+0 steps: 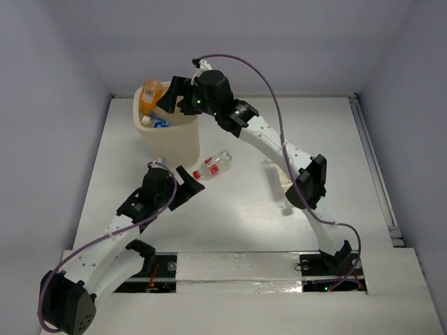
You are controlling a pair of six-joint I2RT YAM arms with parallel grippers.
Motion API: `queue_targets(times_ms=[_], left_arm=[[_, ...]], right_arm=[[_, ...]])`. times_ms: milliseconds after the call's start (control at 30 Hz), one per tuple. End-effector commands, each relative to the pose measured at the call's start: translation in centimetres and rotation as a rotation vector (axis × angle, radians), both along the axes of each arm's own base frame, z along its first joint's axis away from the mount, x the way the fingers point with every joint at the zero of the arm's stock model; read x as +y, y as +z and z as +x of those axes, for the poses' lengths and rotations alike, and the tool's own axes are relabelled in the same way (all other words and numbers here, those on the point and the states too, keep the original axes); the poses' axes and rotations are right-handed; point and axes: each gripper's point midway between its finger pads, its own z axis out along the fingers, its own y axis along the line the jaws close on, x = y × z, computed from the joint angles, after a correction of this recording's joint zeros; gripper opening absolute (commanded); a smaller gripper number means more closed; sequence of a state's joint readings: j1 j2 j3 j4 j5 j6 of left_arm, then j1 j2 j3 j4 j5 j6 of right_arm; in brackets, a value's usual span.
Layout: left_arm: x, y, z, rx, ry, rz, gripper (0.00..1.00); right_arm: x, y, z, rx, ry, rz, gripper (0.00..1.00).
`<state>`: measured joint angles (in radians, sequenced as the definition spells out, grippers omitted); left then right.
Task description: Put the plastic bottles in the bin
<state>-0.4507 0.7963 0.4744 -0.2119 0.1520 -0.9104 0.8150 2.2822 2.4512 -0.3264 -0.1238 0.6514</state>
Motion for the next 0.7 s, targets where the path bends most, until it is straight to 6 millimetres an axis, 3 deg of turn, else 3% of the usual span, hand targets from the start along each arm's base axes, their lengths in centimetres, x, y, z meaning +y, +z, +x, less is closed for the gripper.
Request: queue_targets(times_ms=[0, 133, 167, 200, 233, 267, 300, 333, 367, 400, 433, 467, 533, 567, 600, 667], left_arm=[[-0.4, 2.6, 1.4, -0.093, -0.013, -0.004, 0.80], [-0.1, 3.3, 2.1, -0.142, -0.050, 0.068, 0.80], [-0.4, 4.3, 2.4, -0.171, -0.074, 0.081, 0.80], [-0.4, 4.2, 2.7, -0.169, -0.091, 0.111, 0.79], [-0.6, 4.4, 2.8, -0.199, -0.131, 0.155, 0.78], [-1.0, 5.6, 3.4, -0.233, -0.154, 0.170, 0.76], [-1.4, 5.6, 3.7, -0.238, -0.181, 0.196, 0.74], [-2.1, 5.9, 3.7, -0.261, -0.215, 0.220, 0.69], [-2.7, 6.6, 4.4, -0.292, -0.249, 0.257, 0.64], [-3.3, 6.9, 4.6, -0.313, -0.270, 0.277, 0.60], [-4.1, 7.1, 4.6, -0.335, -0.296, 0.305, 0.53], [-4.9, 8.0, 4.9, -0.372, -0.326, 0.325, 0.46], [-5.8, 7.7, 5.9, -0.390, -0.336, 0.397, 0.24], [-7.1, 8.4, 5.8, -0.419, -0.367, 0.409, 0.20], [-7.6, 7.6, 6.1, -0.419, -0.397, 0.460, 0.16], [-8.3, 8.1, 7.2, -0.453, -0.393, 0.514, 0.15]], right_arm=[[-2.5, 8.6, -1.7, -0.149, -0.014, 0.099, 0.95], [-3.6, 11.6, -3.7, -0.188, 0.006, 0.141, 0.93], [-4.1, 12.3, -4.2, -0.197, 0.003, 0.149, 0.91], [-5.4, 14.7, -5.3, -0.228, 0.001, 0.177, 0.82], [-5.8, 14.0, -5.6, -0.218, -0.002, 0.162, 0.73], [-6.5, 14.8, -6.0, -0.241, -0.008, 0.171, 0.57], [-7.3, 15.2, -6.6, -0.250, -0.015, 0.174, 0.24], [-9.5, 17.9, -8.4, -0.291, -0.023, 0.209, 0.13], [-9.9, 15.4, -8.3, -0.266, -0.042, 0.170, 0.06], [-10.8, 15.1, -8.8, -0.267, -0.056, 0.167, 0.03], [-13.3, 17.4, -10.8, -0.302, -0.071, 0.206, 0.03], [-13.7, 14.1, -10.8, -0.263, -0.089, 0.168, 0.03], [-15.8, 12.8, -11.7, -0.245, -0.133, 0.165, 0.03], [-18.4, 14.1, -13.0, -0.254, -0.168, 0.203, 0.04], [-19.0, 10.3, -13.2, -0.202, -0.182, 0.154, 0.04], [-21.3, 8.2, -13.9, -0.161, -0.240, 0.142, 0.04]])
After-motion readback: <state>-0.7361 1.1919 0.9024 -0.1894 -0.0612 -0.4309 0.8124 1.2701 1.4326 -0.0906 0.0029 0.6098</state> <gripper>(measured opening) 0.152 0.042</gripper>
